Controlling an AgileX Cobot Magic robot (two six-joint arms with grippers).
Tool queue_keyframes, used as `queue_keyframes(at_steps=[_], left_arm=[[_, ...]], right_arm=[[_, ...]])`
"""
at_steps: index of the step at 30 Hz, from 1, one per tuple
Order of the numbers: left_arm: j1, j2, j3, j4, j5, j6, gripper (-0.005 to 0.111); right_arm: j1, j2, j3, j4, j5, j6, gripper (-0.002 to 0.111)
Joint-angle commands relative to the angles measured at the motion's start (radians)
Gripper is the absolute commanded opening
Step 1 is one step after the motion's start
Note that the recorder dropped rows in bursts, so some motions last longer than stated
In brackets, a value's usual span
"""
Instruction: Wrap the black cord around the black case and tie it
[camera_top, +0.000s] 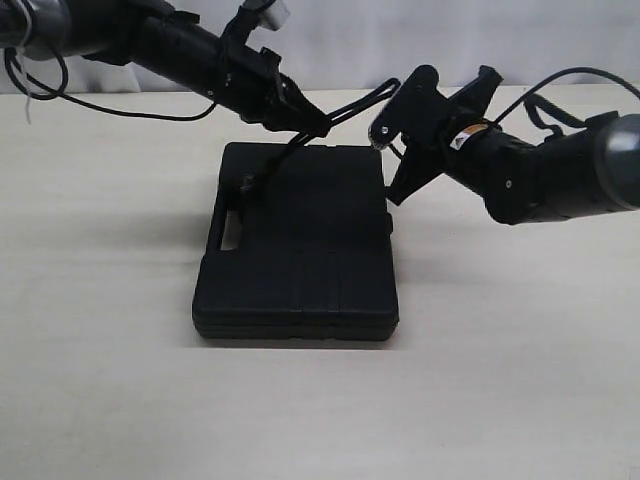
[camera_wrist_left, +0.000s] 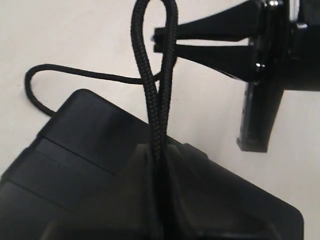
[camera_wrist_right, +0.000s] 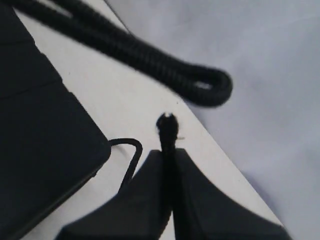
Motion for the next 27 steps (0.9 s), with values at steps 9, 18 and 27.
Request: queue_keyframes(at_steps=[9,18,27], left_arm=[[0.002,-0.008,0.001,-0.008,0.098,0.097,0.0],[0.002,-0.008,0.001,-0.006,-0.042,0.089,0.0],[0.002,-0.003,0.001,0.063,-0.057,0.003,0.0]], right_arm=[[-0.005,-0.002,0.007,-0.037,-0.045,0.107,0.004],[-0.005,-0.002,0.007,-0.122,-0.045,0.196,0.004],[-0.005,-0.002,0.007,-0.122,-0.051,0.189,0.004]])
